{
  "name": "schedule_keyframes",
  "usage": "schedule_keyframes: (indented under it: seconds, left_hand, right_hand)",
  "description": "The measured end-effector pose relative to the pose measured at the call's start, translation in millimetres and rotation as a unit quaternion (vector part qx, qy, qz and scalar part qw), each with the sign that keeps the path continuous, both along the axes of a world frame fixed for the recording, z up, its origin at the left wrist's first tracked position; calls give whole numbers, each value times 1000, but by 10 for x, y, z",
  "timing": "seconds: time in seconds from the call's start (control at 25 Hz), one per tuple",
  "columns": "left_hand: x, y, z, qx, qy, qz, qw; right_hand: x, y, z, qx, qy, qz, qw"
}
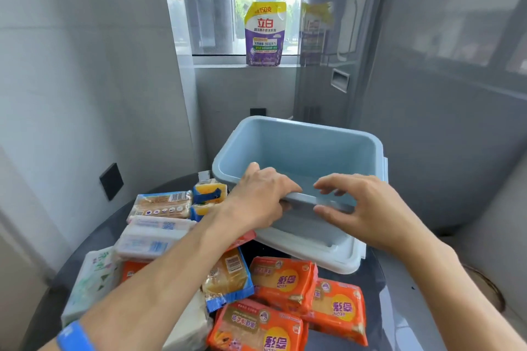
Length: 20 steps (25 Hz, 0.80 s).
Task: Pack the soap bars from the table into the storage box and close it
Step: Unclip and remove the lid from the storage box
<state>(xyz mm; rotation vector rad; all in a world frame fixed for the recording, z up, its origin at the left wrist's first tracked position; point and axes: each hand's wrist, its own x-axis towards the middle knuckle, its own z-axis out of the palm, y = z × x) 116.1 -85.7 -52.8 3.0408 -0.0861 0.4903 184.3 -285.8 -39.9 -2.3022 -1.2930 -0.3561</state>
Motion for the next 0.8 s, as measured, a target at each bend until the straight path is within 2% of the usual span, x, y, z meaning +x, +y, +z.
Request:
schedule_keyframes:
  seconds: [0.08,0.2,0.32,0.48,0.6,0.8]
  left_hand:
    - [-5,45,11,-26,-26,-5,999]
    - [-26,175,-2,-67,-84,36,994]
    - [-117,429,27,-67,-56,84,993]
    - [-211,609,-4,-114,-42,58,991]
    - [-252,555,-87,-92,-36,79,992]
    - [-283,443,-169,-68,-69,117,988]
  right_hand:
    - [37,30,-21,-58,-35,-29,997]
    - [90,29,9,-59,2,-44,997]
    - [97,7,32,-67,21,-31,997]
    - [26,43,24,-67,6,-17,998]
    - [17,67,17,-84,16,-36,996]
    - [-7,52,-24,-76,-37,-65,994]
